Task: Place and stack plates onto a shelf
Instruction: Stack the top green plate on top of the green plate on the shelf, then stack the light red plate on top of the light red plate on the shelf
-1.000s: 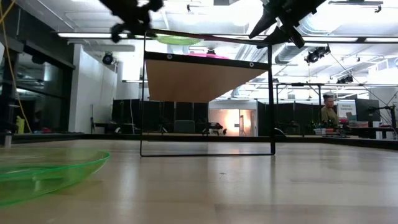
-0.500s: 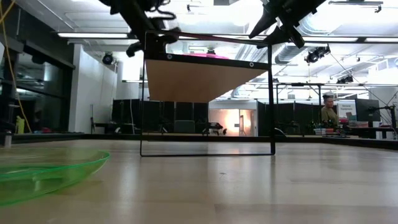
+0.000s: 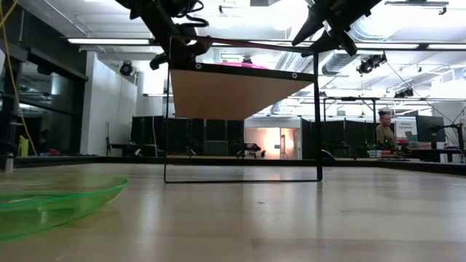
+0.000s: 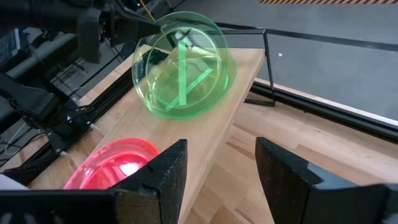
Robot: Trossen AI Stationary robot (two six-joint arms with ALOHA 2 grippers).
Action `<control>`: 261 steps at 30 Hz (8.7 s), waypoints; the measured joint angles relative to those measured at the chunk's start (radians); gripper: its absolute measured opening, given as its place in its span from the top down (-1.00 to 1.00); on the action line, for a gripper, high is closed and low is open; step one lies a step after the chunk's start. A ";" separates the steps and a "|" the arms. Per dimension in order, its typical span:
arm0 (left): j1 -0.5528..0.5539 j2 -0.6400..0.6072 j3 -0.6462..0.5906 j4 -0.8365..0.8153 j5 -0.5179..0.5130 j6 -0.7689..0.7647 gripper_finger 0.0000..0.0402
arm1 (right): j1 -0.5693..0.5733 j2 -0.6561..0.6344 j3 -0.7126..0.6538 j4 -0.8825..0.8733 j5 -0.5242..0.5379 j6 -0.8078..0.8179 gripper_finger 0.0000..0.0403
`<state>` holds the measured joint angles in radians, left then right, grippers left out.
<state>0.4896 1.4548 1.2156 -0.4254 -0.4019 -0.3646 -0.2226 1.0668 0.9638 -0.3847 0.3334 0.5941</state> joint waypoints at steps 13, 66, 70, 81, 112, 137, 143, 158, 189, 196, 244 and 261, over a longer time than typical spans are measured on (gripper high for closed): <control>0.000 0.000 0.000 0.004 0.033 0.019 0.84 | 0.000 0.000 0.000 0.000 0.008 0.008 0.15; -0.106 -0.681 -0.546 0.729 0.396 0.087 0.34 | 0.000 0.000 0.000 0.000 -0.174 -0.075 0.15; -0.106 -0.681 -0.546 0.710 0.397 0.079 0.34 | 0.000 0.000 0.000 0.001 -0.191 -0.078 0.15; -0.106 -0.681 -0.546 0.684 0.398 0.078 0.34 | 0.000 0.000 0.000 0.000 -0.192 -0.079 0.15; -0.106 -0.680 -0.546 0.684 0.394 0.053 0.34 | 0.679 -0.025 -0.178 -0.411 -0.527 0.606 0.15; -0.106 -0.678 -0.546 0.684 0.384 0.054 0.34 | 0.961 0.036 -0.515 0.065 -0.449 0.963 0.15; -0.106 -0.678 -0.546 0.684 0.360 0.054 0.34 | 1.025 0.143 -0.515 0.118 -0.430 0.977 0.15; -0.106 -0.678 -0.546 0.681 0.360 0.054 0.34 | 1.044 0.277 -0.513 0.195 -0.409 0.977 0.24; -0.106 -0.679 -0.546 0.675 0.360 0.079 0.34 | 1.041 -0.043 -0.785 0.720 -0.297 1.052 1.00; -0.106 -0.679 -0.546 0.676 0.360 0.079 0.34 | 1.040 -0.168 -0.818 0.806 -0.157 1.037 1.00; -0.106 -0.679 -0.546 0.677 0.338 0.079 0.34 | 0.116 0.158 -0.060 0.136 -0.230 0.553 1.00; -0.106 -0.679 -0.547 0.681 0.340 0.079 0.34 | 0.127 0.237 -0.060 0.233 -0.263 0.553 0.96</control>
<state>0.3832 0.7757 0.6685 0.2552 -0.0624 -0.2855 -0.0956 1.3038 0.9035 -0.1521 0.0700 1.1473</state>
